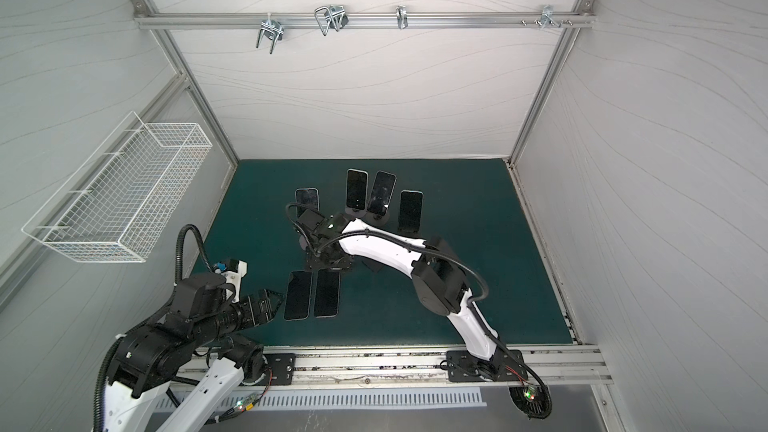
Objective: Remove the phone from the phone stand
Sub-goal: 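Open the right gripper and raise it off the lying pink-framed phone, then reach the left gripper toward the standing phones while the right gripper also advances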
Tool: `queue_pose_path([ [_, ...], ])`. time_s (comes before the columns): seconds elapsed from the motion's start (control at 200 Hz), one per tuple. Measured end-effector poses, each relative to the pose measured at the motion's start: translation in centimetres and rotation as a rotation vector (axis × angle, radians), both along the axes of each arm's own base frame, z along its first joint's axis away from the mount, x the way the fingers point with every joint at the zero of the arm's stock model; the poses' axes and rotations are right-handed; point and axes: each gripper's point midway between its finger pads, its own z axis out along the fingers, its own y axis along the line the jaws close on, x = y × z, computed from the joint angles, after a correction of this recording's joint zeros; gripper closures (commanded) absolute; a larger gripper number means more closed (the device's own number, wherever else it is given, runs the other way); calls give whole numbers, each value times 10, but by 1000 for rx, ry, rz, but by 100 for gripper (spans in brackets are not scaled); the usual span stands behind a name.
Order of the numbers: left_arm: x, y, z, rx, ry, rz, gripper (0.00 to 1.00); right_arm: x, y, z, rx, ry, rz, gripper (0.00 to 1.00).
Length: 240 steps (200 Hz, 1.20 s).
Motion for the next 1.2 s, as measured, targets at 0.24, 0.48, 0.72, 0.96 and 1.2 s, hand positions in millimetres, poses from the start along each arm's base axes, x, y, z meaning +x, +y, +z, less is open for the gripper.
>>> queue_pose_path([
  [0.24, 5, 5, 52, 31, -135, -21, 11, -21, -48, 88, 148, -96, 29, 20],
  [0.48, 33, -6, 70, 73, -165, -86, 17, -28, -122, 142, 276, -210, 29, 28],
  [0.72, 91, -35, 58, 74, -125, -157, 22, -32, -169, 164, 349, -342, 63, 33],
  [0.96, 136, -61, 47, 79, -185, -271, 20, -23, -183, 151, 363, -444, 146, 35],
  [1.2, 173, -88, 60, 109, -369, -439, 20, -2, -179, 159, 404, -569, 281, 32],
])
